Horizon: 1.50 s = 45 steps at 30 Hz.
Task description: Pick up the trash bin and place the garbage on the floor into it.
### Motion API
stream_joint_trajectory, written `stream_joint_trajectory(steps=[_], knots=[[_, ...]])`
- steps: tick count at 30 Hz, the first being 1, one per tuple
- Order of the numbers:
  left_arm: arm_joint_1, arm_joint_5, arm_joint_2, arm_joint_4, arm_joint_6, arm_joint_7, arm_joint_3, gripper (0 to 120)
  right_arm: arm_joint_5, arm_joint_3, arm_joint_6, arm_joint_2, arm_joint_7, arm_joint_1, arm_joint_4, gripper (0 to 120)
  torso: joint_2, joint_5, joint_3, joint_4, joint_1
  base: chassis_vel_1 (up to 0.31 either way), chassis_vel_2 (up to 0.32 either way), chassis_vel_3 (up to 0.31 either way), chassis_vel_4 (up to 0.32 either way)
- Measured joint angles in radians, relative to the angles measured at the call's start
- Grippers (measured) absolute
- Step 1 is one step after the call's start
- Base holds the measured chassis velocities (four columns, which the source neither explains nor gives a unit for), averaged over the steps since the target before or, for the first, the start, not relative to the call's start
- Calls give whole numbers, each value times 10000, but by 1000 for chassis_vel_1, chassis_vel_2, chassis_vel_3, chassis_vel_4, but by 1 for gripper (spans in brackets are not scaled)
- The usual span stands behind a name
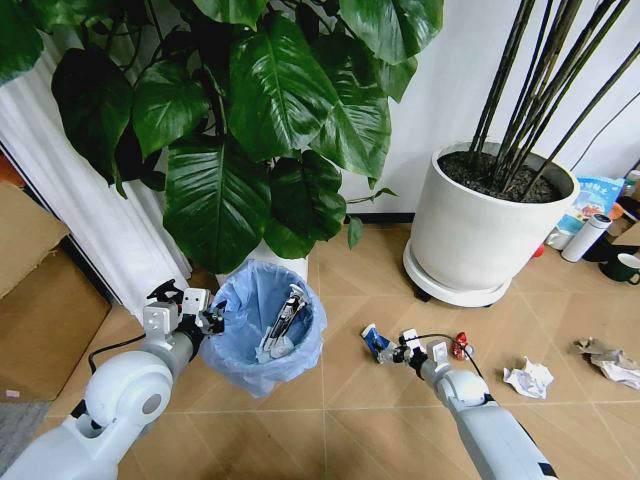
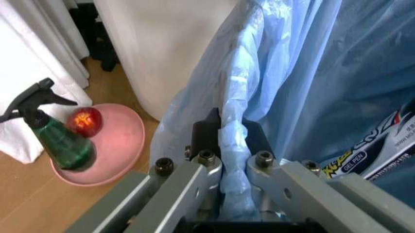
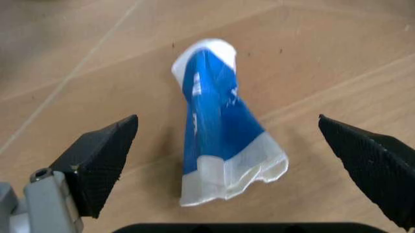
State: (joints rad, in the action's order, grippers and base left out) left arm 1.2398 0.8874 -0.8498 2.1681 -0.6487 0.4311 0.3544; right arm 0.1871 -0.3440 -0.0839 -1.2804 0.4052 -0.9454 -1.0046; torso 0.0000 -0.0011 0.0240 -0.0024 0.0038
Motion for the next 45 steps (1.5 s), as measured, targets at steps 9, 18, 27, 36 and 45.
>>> stream_joint_trajectory(steps=[9,18,27,36,45], knots=[[-13,-1,2,-9,7,27,-30,0,-324,-20,351,-374,58,650,1243,77,0,2,0,2,0,0,0,0,0],[28,-5,-50,12,12,34,-20,0,-412,-53,544,-601,40,946,1737,41,0,2,0,2,0,0,0,0,0],[27,6,17,67,12,42,7,0,-472,-84,622,-713,8,1099,1941,16,0,3,0,1,0,0,0,0,0],[120,26,35,177,20,100,33,0,-420,-148,675,-748,-163,986,1770,0,0,4,0,2,0,0,0,0,0],[241,74,174,247,4,134,51,0,476,-382,195,-217,-253,-43,-978,0,0,2,-2,-1,0,0,0,0,0]])
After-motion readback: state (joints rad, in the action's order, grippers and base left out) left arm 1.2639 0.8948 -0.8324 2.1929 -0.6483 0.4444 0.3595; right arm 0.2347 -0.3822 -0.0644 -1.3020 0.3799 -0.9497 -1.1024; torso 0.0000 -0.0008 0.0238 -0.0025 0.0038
